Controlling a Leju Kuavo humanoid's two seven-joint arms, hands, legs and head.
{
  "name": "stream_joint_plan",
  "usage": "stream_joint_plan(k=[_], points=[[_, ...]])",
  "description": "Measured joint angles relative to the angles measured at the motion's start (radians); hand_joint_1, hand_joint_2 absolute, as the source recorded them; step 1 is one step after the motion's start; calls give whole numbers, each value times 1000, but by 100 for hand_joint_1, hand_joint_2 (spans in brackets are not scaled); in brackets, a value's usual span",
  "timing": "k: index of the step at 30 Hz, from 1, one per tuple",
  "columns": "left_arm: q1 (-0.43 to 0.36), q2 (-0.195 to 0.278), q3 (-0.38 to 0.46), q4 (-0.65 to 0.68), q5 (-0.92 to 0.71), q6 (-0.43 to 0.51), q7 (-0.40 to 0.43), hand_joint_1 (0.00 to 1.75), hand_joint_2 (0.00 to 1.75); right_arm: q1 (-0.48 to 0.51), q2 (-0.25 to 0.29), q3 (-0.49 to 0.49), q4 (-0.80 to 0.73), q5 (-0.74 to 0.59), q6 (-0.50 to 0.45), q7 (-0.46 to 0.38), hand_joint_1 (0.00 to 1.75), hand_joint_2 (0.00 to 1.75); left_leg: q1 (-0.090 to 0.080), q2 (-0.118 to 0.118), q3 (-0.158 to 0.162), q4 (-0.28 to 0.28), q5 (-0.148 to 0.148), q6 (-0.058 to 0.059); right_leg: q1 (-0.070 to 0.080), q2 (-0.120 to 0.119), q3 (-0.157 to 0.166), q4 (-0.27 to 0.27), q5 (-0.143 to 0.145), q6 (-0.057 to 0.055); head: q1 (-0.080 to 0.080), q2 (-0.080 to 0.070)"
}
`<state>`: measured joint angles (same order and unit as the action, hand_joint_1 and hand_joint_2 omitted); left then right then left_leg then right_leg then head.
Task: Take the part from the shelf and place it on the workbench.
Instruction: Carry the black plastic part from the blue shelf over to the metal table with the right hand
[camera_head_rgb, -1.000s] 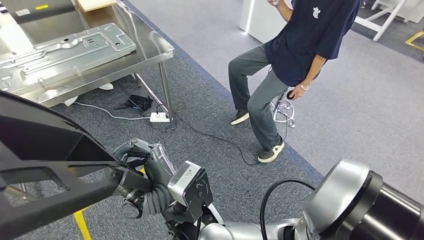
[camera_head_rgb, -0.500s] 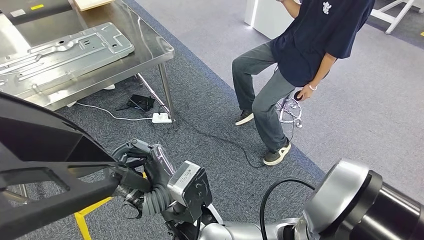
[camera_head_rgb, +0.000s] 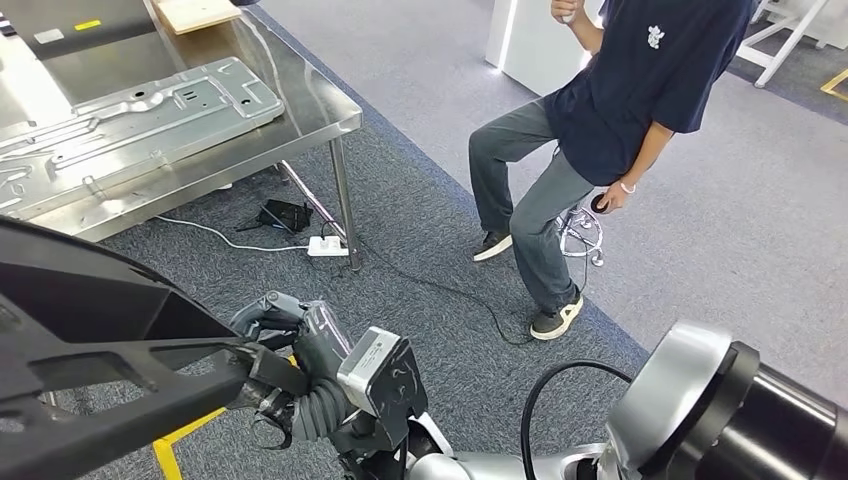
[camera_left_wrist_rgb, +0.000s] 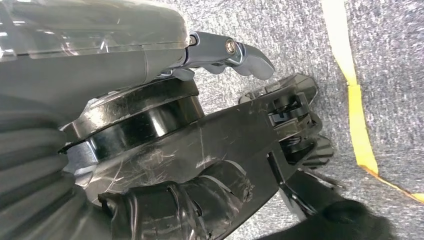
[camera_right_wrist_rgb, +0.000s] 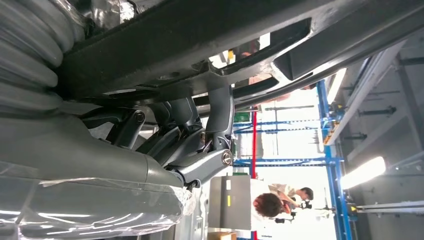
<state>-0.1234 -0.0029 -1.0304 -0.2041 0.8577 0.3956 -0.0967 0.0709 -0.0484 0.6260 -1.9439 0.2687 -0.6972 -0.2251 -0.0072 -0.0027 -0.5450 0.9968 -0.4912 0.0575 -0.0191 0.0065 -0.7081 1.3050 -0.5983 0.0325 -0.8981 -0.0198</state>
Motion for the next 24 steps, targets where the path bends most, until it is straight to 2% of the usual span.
stream_joint_plan(k=[1, 2, 3, 4, 5, 6, 9, 10, 11, 12, 14, 15, 16, 17, 18, 19, 20, 21, 23, 24], points=[[1, -1, 0, 0, 0, 1, 0, 0, 175, 3, -2, 0, 0, 1, 0, 0, 175, 175, 1, -1, 7, 1, -6, -2, -1, -1, -4, -13, 25, 2, 0, 0], [1, -2, 0, 0, 1, 1, 0, 0, 175, 5, -4, 0, 0, 2, 0, 0, 175, 175, 3, -2, 16, 2, -13, -5, -3, -2, 11, -60, 64, 4, 0, 0], [1, -2, 0, 0, 2, 1, 0, 0, 175, 6, -5, 0, 0, 2, 0, 0, 175, 175, 4, -3, 24, 5, -22, -10, -5, -3, 36, -126, 104, 5, 0, 0], [1, -3, 0, 0, 4, 1, 1, 0, 175, 6, -6, 0, 0, 3, 0, 0, 175, 175, 3, -5, 28, 11, -32, -16, -5, -3, 64, -187, 129, 5, 0, 0], [1, -3, 0, 0, 6, 1, 2, 0, 175, 6, -7, 0, 0, 4, 0, -1, 175, 175, 2, -5, 31, 15, -41, -22, -4, -3, 84, -228, 141, 1, 0, 0], [1, -3, 0, 0, 9, 0, 3, 0, 175, 6, -7, 0, 0, 4, 0, -2, 175, 175, 0, -5, 32, 17, -48, -28, -3, -2, 95, -247, 139, -5, 0, 0], [-2, -2, 0, 0, 16, -2, -14, 0, 175, 7, -7, 0, 0, 12, 0, -13, 175, 175, 0, -4, 38, 19, -60, -41, -1, 3, 105, -252, 128, -27, 0, 0], [-3, -2, 0, 0, 18, -2, -23, 0, 175, 5, -7, 0, 0, 20, 0, -17, 175, 175, 1, -3, 34, 34, -70, -46, -3, 2, 109, -255, 126, -32, 0, 0], [-5, -2, 0, 0, 19, -2, -31, 0, 175, 2, -7, 0, 0, 29, 0, -18, 175, 175, 3, -3, 17, 69, -87, -51, -5, 1, 115, -258, 124, -37, 0, 0], [-6, -2, 0, 0, 20, -2, -35, 0, 175, 0, -7, 0, 0, 37, 0, -15, 175, 175, 4, -2, -14, 127, -110, -56, -4, -1, 119, -260, 121, -41, 0, 0], [-11, -2, 0, 0, 21, -3, -38, 0, 175, -4, -7, 0, 0, 47, 0, -7, 175, 175, 8, -2, -100, 261, -149, -62, -1, -4, 128, -260, 112, -46, 0, 0], [-13, -2, 0, 0, 21, -3, -39, 0, 175, -4, -7, 0, 0, 50, 0, -5, 175, 175, 8, -2, -133, 301, -148, -62, 0, -4, 134, -260, 107, -47, 0, 0], [-14, -2, 0, 0, 21, -4, -39, 0, 175, -4, -7, 0, 0, 51, 0, -4, 175, 175, 9, -2, -146, 301, -124, -60, 2, -4, 141, -260, 101, -47, 0, 0], [-15, -2, 0, 0, 21, -4, -39, 0, 175, -4, -7, 0, 0, 52, 0, -3, 175, 175, 9, -2, -140, 263, -83, -56, 3, -2, 152, -261, 95, -47, 0, 0], [-15, -2, 0, 0, 21, -4, -40, 0, 175, -4, -7, 0, 0, 53, 0, -3, 175, 175, 8, -2, -120, 197, -33, -50, 4, 0, 163, -261, 88, -46, 0, 0], [-15, -1, 0, 0, 21, -5, -40, 0, 175, -4, -7, 0, 0, 54, 0, -4, 175, 175, 6, -2, -98, 136, 2, -44, 5, 1, 172, -263, 81, -45, 0, 0], [-15, -1, 0, 0, 21, -5, -40, 0, 175, -5, -7, 0, 0, 54, 0, -4, 175, 175, 2, -2, -75, 84, 22, -37, 6, 3, 177, -264, 75, -41, 0, 0], [-15, -1, 0, 0, 21, -5, -40, 0, 175, -6, -7, 0, 0, 54, 0, -4, 175, 175, -2, -2, -62, 55, 25, -32, 5, 4, 180, -266, 71, -36, 1, 0], [-16, 0, 0, 0, 21, -5, -40, 0, 175, -7, -6, 0, 0, 55, 0, -4, 175, 175, -10, -3, -49, 39, 15, -25, 1, 4, 183, -273, 68, -25, 1, 0], [-16, 0, 0, 0, 21, -5, -39, 0, 175, -8, -6, 0, -1, 56, 0, -4, 175, 175, -8, -3, -43, 31, 16, -21, 0, 3, 186, -274, 65, -19, 1, 0]])
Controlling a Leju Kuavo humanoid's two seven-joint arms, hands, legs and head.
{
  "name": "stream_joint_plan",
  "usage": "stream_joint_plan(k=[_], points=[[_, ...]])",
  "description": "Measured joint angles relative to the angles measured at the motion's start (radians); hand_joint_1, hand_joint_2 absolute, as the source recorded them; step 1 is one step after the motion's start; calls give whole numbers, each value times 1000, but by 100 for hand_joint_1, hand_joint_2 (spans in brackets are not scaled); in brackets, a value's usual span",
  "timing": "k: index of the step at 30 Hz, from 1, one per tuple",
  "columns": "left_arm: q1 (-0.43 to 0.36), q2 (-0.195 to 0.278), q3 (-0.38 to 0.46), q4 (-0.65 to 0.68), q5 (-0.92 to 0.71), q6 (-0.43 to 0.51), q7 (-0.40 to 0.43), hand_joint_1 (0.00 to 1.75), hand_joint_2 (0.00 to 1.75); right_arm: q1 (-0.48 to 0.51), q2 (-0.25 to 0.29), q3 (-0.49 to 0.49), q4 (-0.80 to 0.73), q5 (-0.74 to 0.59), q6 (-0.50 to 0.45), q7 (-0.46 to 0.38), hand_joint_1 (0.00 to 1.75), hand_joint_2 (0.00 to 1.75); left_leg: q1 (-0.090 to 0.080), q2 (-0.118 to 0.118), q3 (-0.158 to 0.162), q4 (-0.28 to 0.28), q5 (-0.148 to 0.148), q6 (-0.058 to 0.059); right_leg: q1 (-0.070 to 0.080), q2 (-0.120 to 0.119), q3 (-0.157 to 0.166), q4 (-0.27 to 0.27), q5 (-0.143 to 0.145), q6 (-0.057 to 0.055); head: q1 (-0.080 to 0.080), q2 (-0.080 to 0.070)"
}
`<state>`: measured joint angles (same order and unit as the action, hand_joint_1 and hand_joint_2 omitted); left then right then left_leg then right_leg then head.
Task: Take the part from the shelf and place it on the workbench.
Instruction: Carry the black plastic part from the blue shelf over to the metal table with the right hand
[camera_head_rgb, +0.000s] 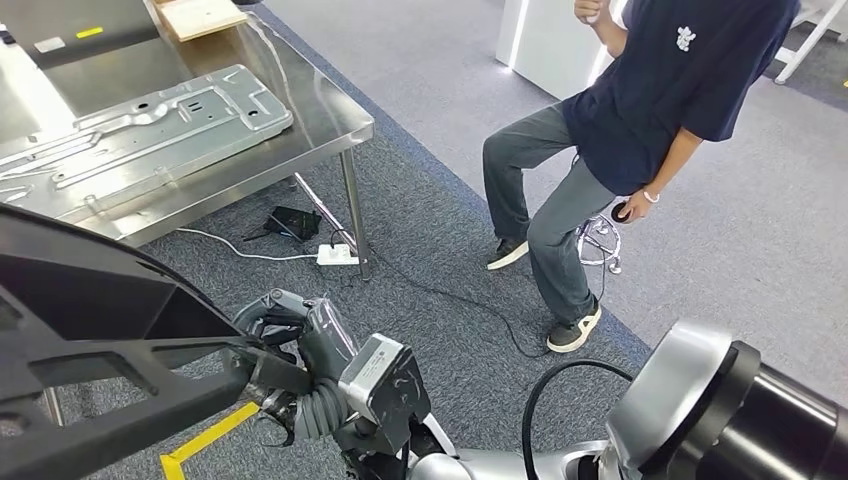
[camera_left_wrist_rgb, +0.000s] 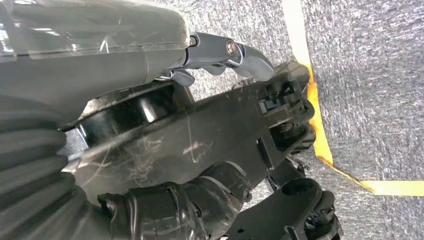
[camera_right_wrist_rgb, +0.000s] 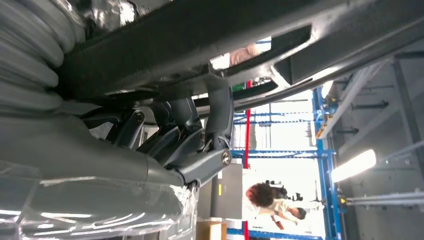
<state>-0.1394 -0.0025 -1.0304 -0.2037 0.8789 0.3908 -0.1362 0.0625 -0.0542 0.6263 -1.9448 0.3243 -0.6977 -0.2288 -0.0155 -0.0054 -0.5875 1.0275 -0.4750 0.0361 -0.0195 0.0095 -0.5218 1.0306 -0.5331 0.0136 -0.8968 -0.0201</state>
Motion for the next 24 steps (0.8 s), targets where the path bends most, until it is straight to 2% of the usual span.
stream_joint_plan(k=[2, 3, 5, 6, 7, 8, 10, 11, 12, 15, 17, 18, 20, 21, 22, 23, 24], points=[[0, 1, 0, 0, 0, 0, 0, 0, 175, -3, 0, 0, -1, 1, 0, 0, 175, 175, 6, 0, 22, -23, 2, 9, 1, -3, -11, 36, -19, 8, 1, 0], [-1, 1, 0, 0, 0, -1, 1, 0, 175, -4, 1, 0, -1, 2, 0, 0, 175, 175, 9, 1, 32, -31, 1, 14, 2, -4, -37, 86, -38, 10, 2, 0], [-2, 1, 0, 0, -2, -2, 2, 0, 175, -6, 1, 0, -1, 2, 0, 1, 175, 175, 7, 2, 43, -33, -9, 22, 2, -5, -119, 215, -79, 13, 2, 0], [-1, 1, 0, 0, -3, -3, 3, 0, 175, -6, 1, 0, -1, 3, 0, 1, 175, 175, 7, 2, 48, -33, -15, 23, 1, -5, -154, 261, -84, 15, 2, 0], [-1, 1, 0, 0, -4, -4, 4, 0, 175, -6, 1, 0, -1, 3, 0, 1, 175, 175, 8, 2, 54, -32, -21, 23, 0, -5, -174, 273, -70, 17, 2, 0], [0, 1, 0, 0, -6, -5, 4, 0, 175, -6, 1, 0, -1, 4, 0, 1, 175, 175, 9, 0, 63, -31, -28, 22, -1, -6, -175, 248, -37, 18, 2, 0], [0, 1, 0, 0, -8, -5, 5, 0, 175, -7, 1, 0, -1, 8, 0, 2, 175, 175, 11, -3, 81, -28, -47, 13, -4, -7, -134, 128, 46, 21, 2, 0], [0, 2, 0, 0, -8, -5, 5, 0, 175, -7, 1, 0, 0, 10, 0, 2, 175, 175, 10, -5, 86, -23, -57, 7, -4, -6, -109, 71, 70, 19, 2, 0], [-1, 2, 0, 0, -9, -6, 5, 0, 175, -7, 1, 0, 0, 13, 0, 2, 175, 175, 9, -5, 88, -20, -65, 1, -3, -6, -93, 37, 79, 16, 1, 0], [-2, 2, 0, 0, -9, -5, 5, 0, 175, -7, 4, 0, 0, 18, 0, 2, 175, 175, 7, -3, 92, -22, -78, -12, 0, -2, -82, 17, 68, 1, 1, 0], [-3, 3, 0, 0, -9, -5, 4, 0, 175, -7, 6, 0, -1, 19, 0, 2, 175, 175, 9, -1, 85, 10, -96, -22, -3, -2, -72, 11, 63, -11, 0, 0], [-4, 3, 0, 0, -9, -5, 4, 0, 175, -8, 7, 0, -1, 20, 0, 2, 175, 175, 11, -1, 63, 57, -116, -28, -5, -4, -65, 8, 60, -17, 0, 0], [-2, 3, 0, 0, -9, -5, 4, 0, 175, -8, 8, 0, -2, 20, 0, 1, 175, 175, 16, 0, -17, 195, -158, -37, -4, -7, -55, 6, 50, -23, 0, 0], [-2, 3, 0, 0, -9, -5, 3, 0, 175, -7, 8, 0, -2, 20, 0, 1, 175, 175, 18, 0, -58, 251, -167, -40, -3, -7, -49, 6, 45, -24, 0, 0], [-2, 3, 0, 0, -9, -5, 3, 0, 175, -7, 8, 0, -2, 20, 0, 1, 175, 175, 19, 1, -86, 275, -157, -41, -2, -6, -42, 6, 39, -24, 0, 0], [-2, 3, 0, 0, -9, -4, 2, 0, 175, -7, 9, 0, -2, 20, 0, 1, 175, 175, 20, 1, -94, 260, -125, -40, -1, -5, -32, 6, 32, -24, 0, 0], [-3, 3, 0, 0, -10, -4, 2, 0, 175, -7, 9, 0, -2, 20, 0, 1, 175, 175, 20, 1, -86, 210, -77, -38, -1, -4, -20, 6, 24, -23, 0, 0]])
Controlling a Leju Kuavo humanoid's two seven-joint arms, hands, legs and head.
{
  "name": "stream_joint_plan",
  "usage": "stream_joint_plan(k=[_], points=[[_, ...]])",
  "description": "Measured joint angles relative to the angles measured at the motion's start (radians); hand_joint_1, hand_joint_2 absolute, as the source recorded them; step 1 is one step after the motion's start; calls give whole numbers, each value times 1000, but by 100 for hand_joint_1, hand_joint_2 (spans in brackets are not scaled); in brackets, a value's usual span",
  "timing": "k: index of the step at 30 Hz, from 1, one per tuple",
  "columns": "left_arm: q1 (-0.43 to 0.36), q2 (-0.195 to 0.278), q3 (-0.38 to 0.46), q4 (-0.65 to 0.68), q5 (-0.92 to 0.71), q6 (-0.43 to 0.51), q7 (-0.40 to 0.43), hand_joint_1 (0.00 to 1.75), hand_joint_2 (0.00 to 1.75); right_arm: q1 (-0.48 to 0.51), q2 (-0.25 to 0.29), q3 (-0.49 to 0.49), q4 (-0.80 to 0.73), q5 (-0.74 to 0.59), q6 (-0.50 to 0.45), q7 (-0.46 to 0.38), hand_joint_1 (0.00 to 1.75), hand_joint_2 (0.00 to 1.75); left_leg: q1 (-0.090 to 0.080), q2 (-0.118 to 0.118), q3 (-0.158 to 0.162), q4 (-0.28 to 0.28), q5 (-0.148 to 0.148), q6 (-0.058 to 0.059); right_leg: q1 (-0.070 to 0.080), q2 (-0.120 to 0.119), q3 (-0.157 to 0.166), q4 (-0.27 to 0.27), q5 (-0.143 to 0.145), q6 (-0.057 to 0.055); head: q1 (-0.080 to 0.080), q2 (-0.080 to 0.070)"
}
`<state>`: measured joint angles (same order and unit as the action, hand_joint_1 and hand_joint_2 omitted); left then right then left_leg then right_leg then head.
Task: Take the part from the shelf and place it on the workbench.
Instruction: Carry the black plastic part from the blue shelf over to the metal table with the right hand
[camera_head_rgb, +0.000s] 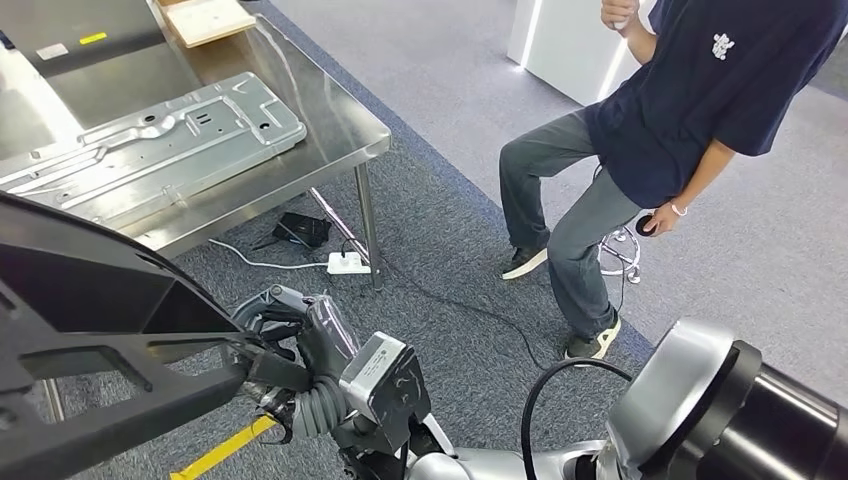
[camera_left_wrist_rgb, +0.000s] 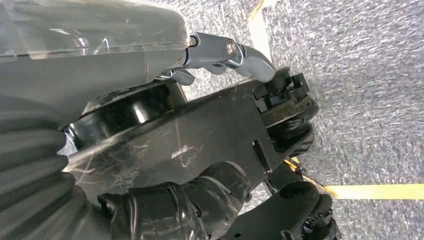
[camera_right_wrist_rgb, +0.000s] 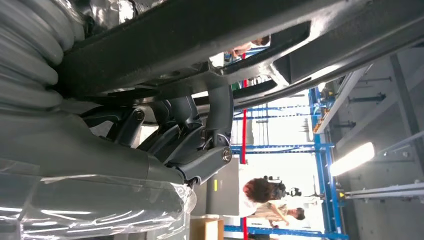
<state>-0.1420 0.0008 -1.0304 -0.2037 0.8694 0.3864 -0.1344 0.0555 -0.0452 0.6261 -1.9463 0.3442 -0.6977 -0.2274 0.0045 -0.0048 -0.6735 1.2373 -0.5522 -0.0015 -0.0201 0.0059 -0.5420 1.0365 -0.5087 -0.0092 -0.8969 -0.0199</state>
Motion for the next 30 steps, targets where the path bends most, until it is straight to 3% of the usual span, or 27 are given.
stream_joint_plan(k=[2, 3, 5, 8, 9, 11, 12, 13, 14, 15, 17, 18, 23, 25, 27, 28, 29, 30], points=[[2, 0, 0, 0, 0, 0, 1, 0, 175, 0, 1, 0, 0, 0, 0, 0, 175, 175, -3, -1, 38, -121, 83, 8, 2, 4, 19, -1, -15, 5, 0, 0], [2, 0, 0, 0, 0, 0, 2, 0, 175, 0, 1, 0, 0, 0, 0, 0, 175, 175, -7, -1, 55, -162, 98, 13, 2, 6, 24, -1, -21, 9, 0, 0], [2, 1, 0, 0, 0, 0, 2, 0, 175, 1, 1, 0, 0, 0, 0, 0, 175, 175, -15, -2, 69, -187, 90, 20, 2, 7, 25, -5, -26, 19, 0, 0], [2, 1, 0, 0, 0, 2, 2, 0, 175, 0, 2, 0, 0, -2, 0, -1, 175, 175, -11, -2, 89, -217, 88, 34, 0, 4, 28, 5, -43, 32, 1, 0], [1, 1, 0, 0, 0, 2, 2, 0, 175, 0, 1, 0, -1, -2, 0, -1, 175, 175, -8, -1, 97, -226, 89, 41, 1, 3, 11, 42, -63, 35, 2, 0], [1, 1, 0, 0, 0, 3, 2, 0, 175, 0, 1, 0, 0, -3, 0, -1, 175, 175, -8, 1, 105, -230, 85, 51, 1, 2, -60, 169, -112, 36, 1, 0], [1, 1, 0, 0, 0, 3, 2, 0, 175, 0, 1, 0, 0, -4, 0, -1, 175, 175, -8, 1, 108, -229, 81, 53, 1, 2, -101, 232, -127, 37, 1, 0], [2, 1, 0, 0, 0, 3, 2, 0, 175, 1, 1, 0, 0, -4, 0, -1, 175, 175, -8, 1, 110, -228, 78, 54, 1, 2, -130, 266, -125, 38, 1, 0], [3, 1, 0, 0, 0, 3, 2, 0, 175, 1, 1, 0, 0, -4, 0, -1, 175, 175, -8, 0, 114, -227, 73, 54, 0, 1, -141, 265, -103, 39, 1, 0], [3, 1, 0, 0, 0, 3, 2, 0, 175, 1, 1, 0, 0, -4, 0, -1, 175, 175, -7, -1, 119, -223, 68, 52, -1, 0, -132, 223, -63, 40, 1, 0], [3, 1, 0, 0, 0, 3, 2, 0, 175, 1, 1, 0, 0, -4, 0, -1, 175, 175, -7, -4, 125, -212, 52, 43, -2, -3, -88, 96, 12, 40, 1, 0], [2, 1, 0, 0, 0, 3, 2, 0, 175, 1, 1, 0, 0, -4, 0, -1, 175, 175, -8, -5, 125, -205, 45, 36, -2, -2, -71, 52, 30, 38, 1, 0], [2, 1, 0, 0, 0, 5, 3, 0, 175, 4, 2, 0, -2, -4, 0, -4, 175, 175, -11, -2, 115, -185, 25, 11, -3, 4, -60, 21, 29, 17, 0, 0], [1, 1, 0, 0, 1, 7, 2, 0, 175, 5, 4, 0, -3, -4, 0, -4, 175, 175, -8, -1, 78, -106, -18, 1, -5, 1, -54, 16, 28, 10, 0, 0], [1, 1, 0, 0, 2, 9, 0, 0, 175, 7, 5, 0, -3, -6, 0, -3, 175, 175, -6, 0, 11, 19, -64, -7, -4, -2, -51, 15, 26, 6, -1, 0], [1, 1, 0, 0, 3, 10, -1, 0, 175, 8, 6, 0, -3, -9, 0, -3, 175, 175, -5, 0, -15, 60, -69, -8, -2, -2, -50, 15, 25, 4, -1, 0], [0, 1, 0, 0, 4, 10, -2, 0, 175, 10, 7, 0, -3, -13, 0, -3, 175, 175, -4, 0, -25, 68, -56, -7, -1, -2, -48, 15, 23, 2, -1, 0], [0, 1, 0, 0, 5, 10, -2, 0, 175, 12, 8, 0, -3, -17, 0, -4, 175, 175, -4, 0, -17, 39, -25, -3, 1, 0, -44, 15, 21, 2, -1, 0]])
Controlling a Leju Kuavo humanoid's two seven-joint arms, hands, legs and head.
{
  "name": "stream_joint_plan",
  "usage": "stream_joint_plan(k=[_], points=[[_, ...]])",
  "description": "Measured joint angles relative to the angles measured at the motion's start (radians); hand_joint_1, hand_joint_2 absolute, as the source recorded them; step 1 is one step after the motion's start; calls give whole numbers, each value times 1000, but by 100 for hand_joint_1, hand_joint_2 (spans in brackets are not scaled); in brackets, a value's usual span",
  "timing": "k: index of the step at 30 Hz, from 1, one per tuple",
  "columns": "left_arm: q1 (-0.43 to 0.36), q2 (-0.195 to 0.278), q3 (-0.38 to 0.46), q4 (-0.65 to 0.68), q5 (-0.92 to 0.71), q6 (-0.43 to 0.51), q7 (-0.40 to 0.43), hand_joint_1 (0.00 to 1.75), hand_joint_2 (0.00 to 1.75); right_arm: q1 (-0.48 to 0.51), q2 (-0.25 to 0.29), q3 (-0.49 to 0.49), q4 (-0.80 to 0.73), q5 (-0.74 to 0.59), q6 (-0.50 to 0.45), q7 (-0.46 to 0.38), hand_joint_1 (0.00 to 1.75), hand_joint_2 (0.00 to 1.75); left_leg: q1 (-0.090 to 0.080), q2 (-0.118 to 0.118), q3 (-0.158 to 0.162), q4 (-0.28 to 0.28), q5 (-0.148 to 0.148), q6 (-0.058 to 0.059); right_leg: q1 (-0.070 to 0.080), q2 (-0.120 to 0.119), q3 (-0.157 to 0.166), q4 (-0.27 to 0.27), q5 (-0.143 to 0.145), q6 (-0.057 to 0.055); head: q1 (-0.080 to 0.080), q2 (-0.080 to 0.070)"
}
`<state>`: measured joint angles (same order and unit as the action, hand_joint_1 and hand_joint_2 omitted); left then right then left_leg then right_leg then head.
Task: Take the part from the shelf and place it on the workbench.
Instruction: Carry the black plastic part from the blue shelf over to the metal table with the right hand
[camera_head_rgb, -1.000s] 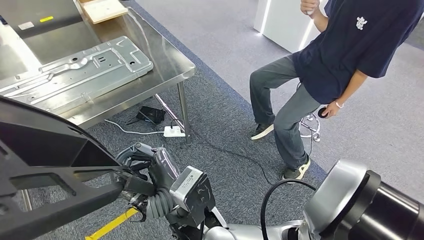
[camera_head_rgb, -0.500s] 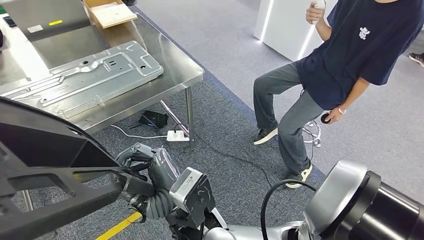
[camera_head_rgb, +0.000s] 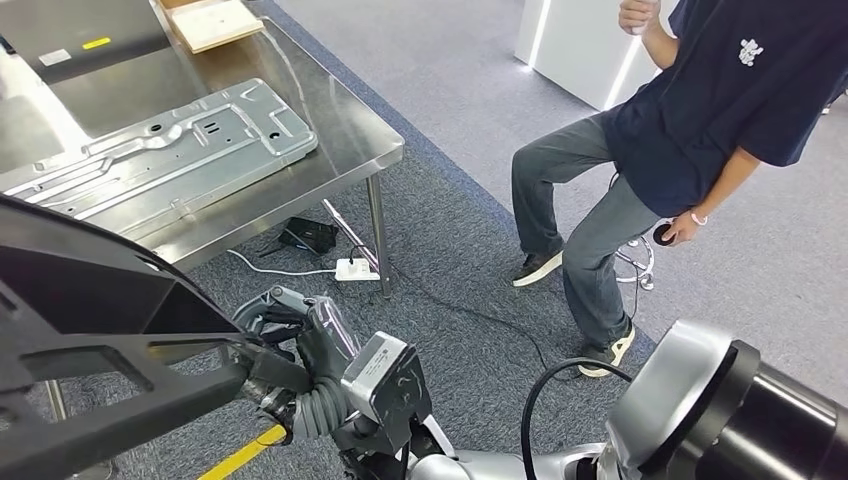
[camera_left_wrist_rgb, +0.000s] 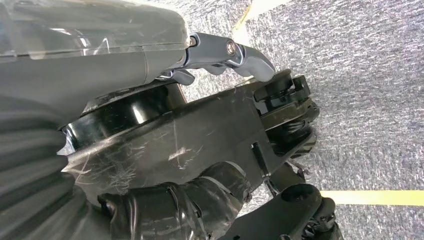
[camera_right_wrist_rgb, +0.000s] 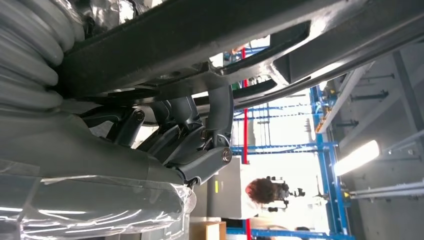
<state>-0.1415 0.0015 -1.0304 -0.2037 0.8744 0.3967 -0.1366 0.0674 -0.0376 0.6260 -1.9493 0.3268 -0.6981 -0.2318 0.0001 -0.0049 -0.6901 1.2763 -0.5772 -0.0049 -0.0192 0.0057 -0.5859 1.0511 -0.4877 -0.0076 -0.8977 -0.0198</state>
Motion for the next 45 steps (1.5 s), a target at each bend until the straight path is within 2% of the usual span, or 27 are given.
stream_joint_plan(k=[2, 3, 4, 6, 8, 10, 12, 13, 14, 15, 17, 19, 22, 24, 27, 28, 29, 30, 31, 32, 34, 35, 38, 40, 43, 44, 45], points=[[1, 0, 0, 0, 2, 0, 0, 0, 175, 3, 3, 0, 0, -6, 0, -6, 175, 175, -3, 0, 54, -126, 74, 13, 2, 4, 9, -2, -5, 0, 0, 0], [2, 1, 0, 0, 2, 1, 0, 0, 175, 5, 4, 0, 0, -8, 0, -9, 175, 175, -7, -1, 80, -181, 97, 20, 3, 6, 12, -2, -6, 2, 0, 0], [2, 1, 0, 0, 3, 1, 1, 0, 175, 7, 6, 0, 0, -10, 0, -12, 175, 175, -11, -1, 97, -218, 104, 27, 2, 7, 12, -4, -6, 5, 0, 0], [3, 2, 0, 0, 4, 1, 1, 0, 175, 10, 7, -1, 0, -13, 0, -14, 175, 175, -18, -1, 106, -243, 101, 36, 2, 6, 10, -8, -4, 15, 0, 0], [5, 2, 0, 0, 4, 1, 1, 0, 175, 12, 7, -1, -1, -14, 0, -15, 175, 175, -13, 0, 116, -262, 106, 42, 2, 4, 11, -6, -8, 25, 0, 0], [5, 1, 0, 0, 4, 2, 1, 0, 175, 13, 7, -3, -2, -14, 0, -15, 175, 175, -6, 2, 130, -280, 113, 50, 3, 1, -13, 54, -45, 32, 1, 0], [6, 0, 0, 0, 4, 1, 1, 0, 175, 14, 7, -5, -2, -14, 0, -14, 175, 175, -7, 4, 132, -281, 112, 56, 2, 0, -74, 176, -101, 36, 1, 0], [7, 0, 0, 0, 4, 1, 1, 0, 175, 15, 7, -5, -2, -13, 0, -14, 175, 175, -7, 4, 132, -280, 111, 57, 1, 0, -103, 229, -116, 38, 1, 0], [8, 0, 0, 0, 4, 1, 1, 0, 175, 16, 7, -5, -2, -12, 0, -14, 175, 175, -7, 5, 132, -279, 109, 57, 0, -1, -118, 251, -113, 41, 1, 0], [8, 0, 0, 0, 4, 1, 1, 0, 175, 17, 7, -5, -2, -10, 0, -14, 175, 175, -6, 4, 133, -276, 107, 55, -2, -1, -114, 235, -91, 43, 1, 0], [9, 0, 0, 0, 3, 1, 2, 0, 175, 17, 7, -5, -2, -9, 0, -14, 175, 175, -3, 2, 132, -264, 98, 48, -6, -3, -59, 114, -25, 47, 1, 0], [8, 0, 0, 0, 1, 0, 2, 0, 175, 17, 7, -5, -2, -8, 0, -14, 175, 175, -5, -1, 125, -245, 86, 35, -6, 0, -15, 22, 4, 41, 1, 0], [7, 1, 0, 0, -3, 0, 3, 0, 175, 17, 7, -5, -2, -6, 0, -14, 175, 175, -8, -2, 120, -238, 81, 23, -3, 4, -12, 10, 4, 22, 0, 0], [7, 1, 0, 0, -4, 0, 3, 0, 175, 17, 8, -5, -2, -6, 0, -14, 175, 175, -5, -1, 110, -215, 62, 14, -5, 3, -10, 5, 7, 11, 0, 0], [5, 1, 0, 0, -6, 0, 3, 0, 175, 17, 9, -5, -3, -4, 0, -14, 175, 175, 0, 0, 37, -57, -21, 0, -5, -1, -9, 2, 7, 1, 0, 0], [5, 0, 0, 0, -8, 0, 3, 0, 175, 18, 9, -5, -3, -3, 0, -14, 175, 175, 1, 1, 10, 1, -42, -1, -4, -2, -10, 2, 7, 0, 0, 0], [3, 0, 0, 0, -10, 0, 4, 0, 175, 20, 9, -5, -3, -3, 0, -14, 175, 175, 2, 1, -5, 30, -45, -1, -2, -2, -9, 2, 6, -1, 0, 0], [2, 0, 0, 0, -12, 0, 5, 0, 175, 22, 9, -6, -4, -2, 0, -14, 175, 175, 1, 1, -2, 23, -30, 1, -1, -2, -8, 2, 6, -2, 0, 0], [2, -1, 0, 0, -14, 0, 7, 0, 175, 25, 9, -6, -6, -2, 0, -14, 175, 175, 1, 0, 19, -20, 1, 5, 0, 0, -6, 2, 5, -2, 0, 0], [2, -1, 0, 0, -16, 0, 9, 0, 175, 28, 10, -7, -8, -1, 0, -14, 175, 175, 0, 0, 51, -88, 40, 11, 1, 2, -4, 2, 4, -2, 0, 0], [2, -1, 0, 0, -18, 2, 11, 0, 175, 32, 10, -12, -14, -2, 0, -14, 175, 175, -6, 0, 107, -205, 80, 22, 3, 5, -3, 1, 4, 2, 0, 0], [1, -2, 0, 0, -19, 3, 12, 0, 175, 34, 10, -14, -16, -2, 0, -14, 175, 175, -10, 0, 120, -234, 84, 25, 3, 5, -4, 0, 4, 5, 0, 0], [2, -3, 0, 0, -19, 5, 15, 0, 175, 38, 10, -20, -21, -3, 0, -13, 175, 175, -12, 0, 130, -256, 86, 34, 2, 5, -5, -3, 6, 21, 0, 0], [1, -5, 0, 0, -19, 7, 17, 0, 175, 40, 9, -27, -25, -3, 0, -13, 175, 175, -5, 3, 141, -274, 95, 46, 3, 3, -20, 35, -20, 29, 0, 0], [0, -9, 0, 0, -19, 7, 17, 0, 175, 43, 9, -33, -27, -3, 0, -13, 175, 175, -4, 5, 145, -280, 96, 55, 4, 2, -105, 208, -100, 36, 0, 0], [0, -10, 0, 0, -19, 7, 17, 0, 175, 44, 9, -35, -27, -3, 0, -13, 175, 175, -4, 6, 145, -279, 95, 56, 3, 1, -127, 249, -109, 39, 0, 0], [1, -12, 0, 0, -19, 7, 18, 0, 175, 45, 9, -36, -27, -3, 0, -12, 175, 175, -3, 6, 145, -277, 94, 55, 1, 1, -133, 257, -100, 41, 0, 0]])
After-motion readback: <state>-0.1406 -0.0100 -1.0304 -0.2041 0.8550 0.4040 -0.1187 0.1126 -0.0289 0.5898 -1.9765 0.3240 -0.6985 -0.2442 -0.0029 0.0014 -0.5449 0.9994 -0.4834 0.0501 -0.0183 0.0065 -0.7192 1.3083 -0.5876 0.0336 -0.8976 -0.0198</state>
